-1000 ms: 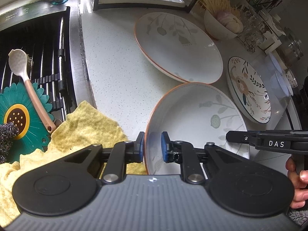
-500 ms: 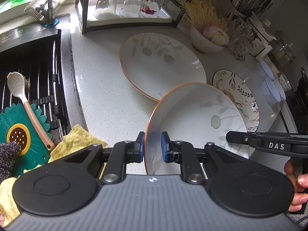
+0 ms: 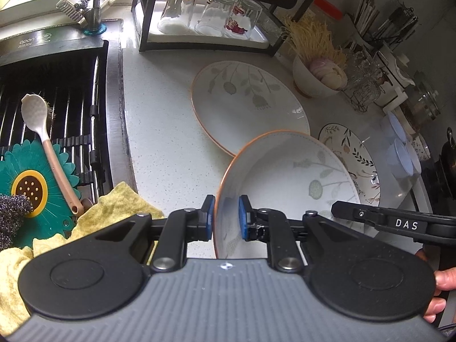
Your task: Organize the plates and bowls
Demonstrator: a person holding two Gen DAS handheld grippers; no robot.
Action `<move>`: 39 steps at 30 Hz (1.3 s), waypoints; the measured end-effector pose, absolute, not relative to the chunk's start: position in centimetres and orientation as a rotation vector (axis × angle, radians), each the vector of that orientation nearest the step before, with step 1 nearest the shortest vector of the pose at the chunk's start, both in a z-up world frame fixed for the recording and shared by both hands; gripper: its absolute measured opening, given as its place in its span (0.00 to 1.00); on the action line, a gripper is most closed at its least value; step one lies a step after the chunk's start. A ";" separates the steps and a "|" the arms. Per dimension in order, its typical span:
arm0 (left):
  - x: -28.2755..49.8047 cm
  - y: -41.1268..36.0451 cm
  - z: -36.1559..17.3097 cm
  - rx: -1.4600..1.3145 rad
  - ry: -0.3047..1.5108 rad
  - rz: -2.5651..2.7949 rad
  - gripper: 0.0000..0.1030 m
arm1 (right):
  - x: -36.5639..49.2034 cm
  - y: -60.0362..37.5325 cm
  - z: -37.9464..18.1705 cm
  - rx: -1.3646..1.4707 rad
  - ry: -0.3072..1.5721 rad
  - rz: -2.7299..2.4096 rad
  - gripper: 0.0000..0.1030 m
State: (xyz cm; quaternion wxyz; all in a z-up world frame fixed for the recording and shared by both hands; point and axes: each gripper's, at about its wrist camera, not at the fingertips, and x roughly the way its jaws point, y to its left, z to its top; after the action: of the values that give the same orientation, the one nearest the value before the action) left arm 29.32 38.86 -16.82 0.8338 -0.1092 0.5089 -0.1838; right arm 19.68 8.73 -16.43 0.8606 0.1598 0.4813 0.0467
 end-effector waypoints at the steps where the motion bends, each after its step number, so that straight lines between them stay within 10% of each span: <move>1: 29.4 38.9 -16.8 -0.226 1.077 -0.390 0.19 | 19.8 8.8 -16.4 0.331 1.008 0.099 0.22; 39: 34.9 21.9 -16.0 -0.207 1.093 -0.390 0.19 | 24.4 -7.2 -15.2 0.349 0.921 0.111 0.22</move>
State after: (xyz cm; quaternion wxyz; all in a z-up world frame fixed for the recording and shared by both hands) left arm 34.87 21.87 -15.96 0.8313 -0.0977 0.5154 -0.1838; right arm 24.39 -7.17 -15.17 0.8796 0.1673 0.4421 0.0531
